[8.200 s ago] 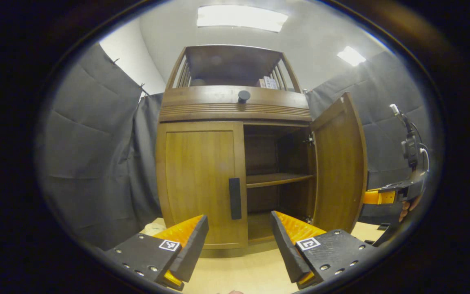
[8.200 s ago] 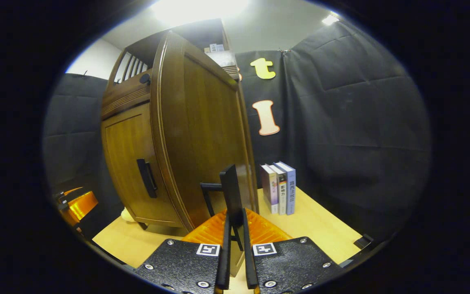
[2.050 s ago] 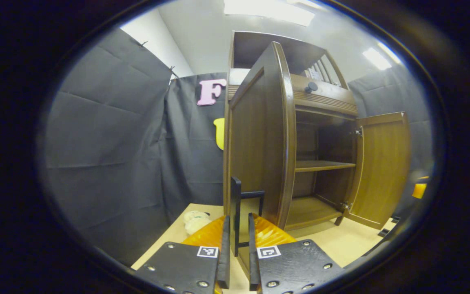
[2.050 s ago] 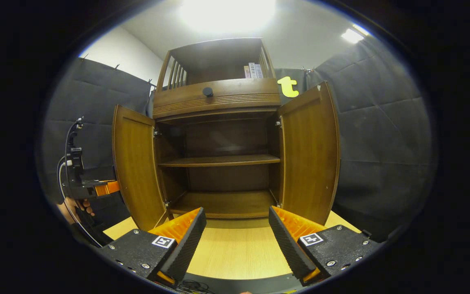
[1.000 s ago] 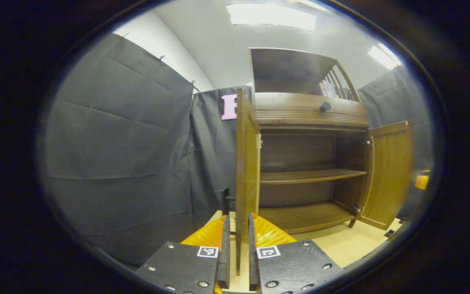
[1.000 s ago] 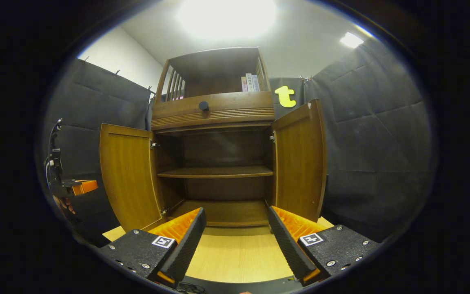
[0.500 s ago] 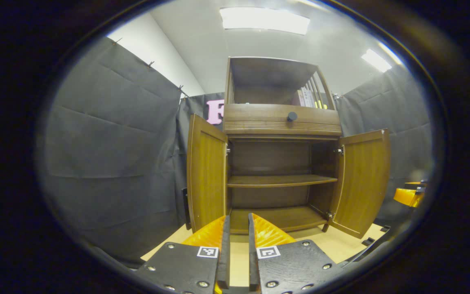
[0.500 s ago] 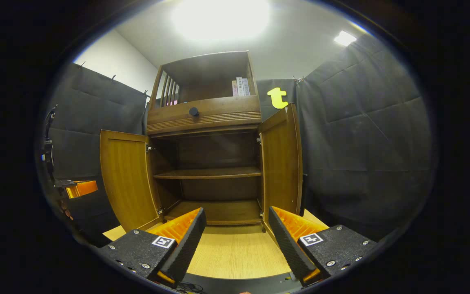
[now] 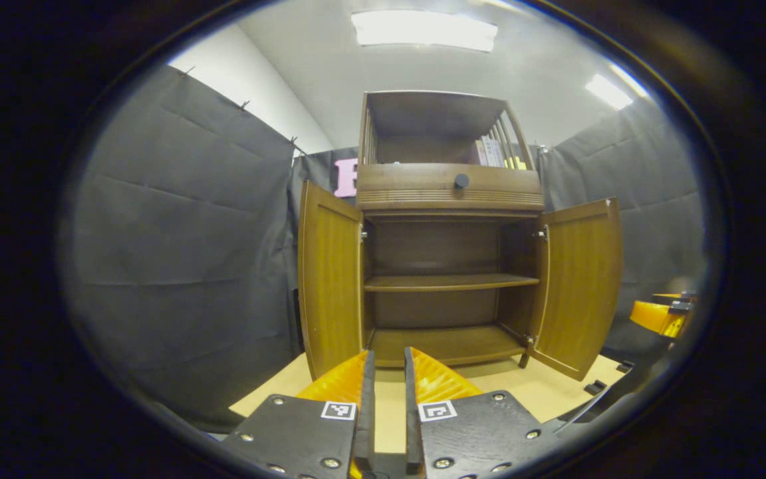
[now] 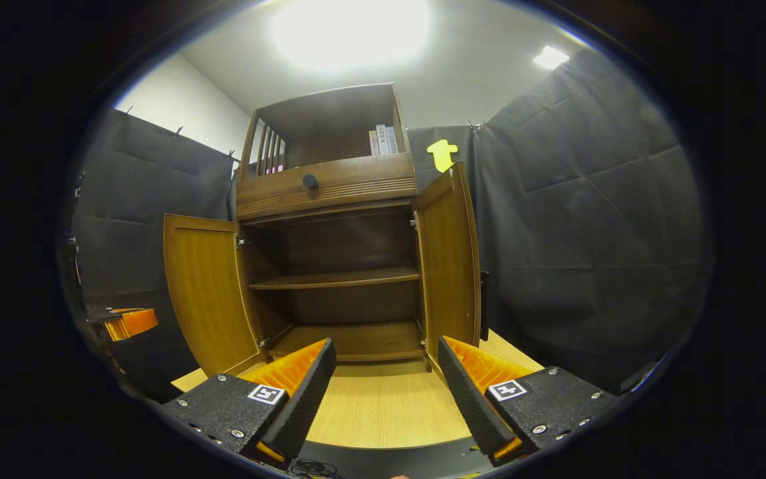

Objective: Open the right door of the double-door shoe cabinet with the right hand, and open the left door with the left hand.

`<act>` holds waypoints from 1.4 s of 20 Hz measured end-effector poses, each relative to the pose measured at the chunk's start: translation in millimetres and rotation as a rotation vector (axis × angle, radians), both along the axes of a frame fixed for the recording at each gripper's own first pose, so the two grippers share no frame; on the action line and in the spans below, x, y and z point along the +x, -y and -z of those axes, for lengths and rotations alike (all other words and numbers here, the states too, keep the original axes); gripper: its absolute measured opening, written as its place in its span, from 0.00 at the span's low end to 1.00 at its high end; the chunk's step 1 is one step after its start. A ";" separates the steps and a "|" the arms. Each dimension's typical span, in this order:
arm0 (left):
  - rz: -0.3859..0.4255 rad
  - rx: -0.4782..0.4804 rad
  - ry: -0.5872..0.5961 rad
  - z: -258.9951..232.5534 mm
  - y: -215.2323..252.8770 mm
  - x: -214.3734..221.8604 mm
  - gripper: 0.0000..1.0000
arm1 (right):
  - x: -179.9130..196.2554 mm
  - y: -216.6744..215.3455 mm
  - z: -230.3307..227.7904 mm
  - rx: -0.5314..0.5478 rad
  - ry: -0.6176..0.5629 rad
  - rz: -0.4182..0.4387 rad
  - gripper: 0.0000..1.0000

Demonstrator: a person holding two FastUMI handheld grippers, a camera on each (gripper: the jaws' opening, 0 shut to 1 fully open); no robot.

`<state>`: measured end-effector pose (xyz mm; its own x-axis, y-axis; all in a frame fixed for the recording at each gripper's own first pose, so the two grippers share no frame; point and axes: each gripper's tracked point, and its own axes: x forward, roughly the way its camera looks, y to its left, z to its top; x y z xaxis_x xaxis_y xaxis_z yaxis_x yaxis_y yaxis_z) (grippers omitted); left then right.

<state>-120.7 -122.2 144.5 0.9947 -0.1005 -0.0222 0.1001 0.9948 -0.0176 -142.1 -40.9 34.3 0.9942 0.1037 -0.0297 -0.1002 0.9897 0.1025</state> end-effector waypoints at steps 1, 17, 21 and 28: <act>-0.002 0.002 -0.002 2.5 -0.2 -2.1 0.27 | 0.0 -0.2 0.9 -0.002 0.000 -0.001 0.95; -0.057 0.055 0.048 -9.7 -6.4 2.8 0.99 | 15.1 2.2 -6.3 -0.009 0.022 0.004 0.95; -0.056 0.067 0.061 -13.3 -7.9 6.6 0.99 | 17.0 -1.3 -7.2 -0.012 0.026 0.004 0.95; -0.067 0.058 0.061 -11.9 -16.0 8.7 0.99 | 19.0 -3.4 -6.7 -0.018 0.028 0.011 0.95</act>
<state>-112.1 -106.2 156.3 0.9988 -0.0338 0.0347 0.0323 0.9985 0.0444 -123.2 -37.5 41.0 0.9957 0.0924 -0.0037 -0.0918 0.9924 0.0823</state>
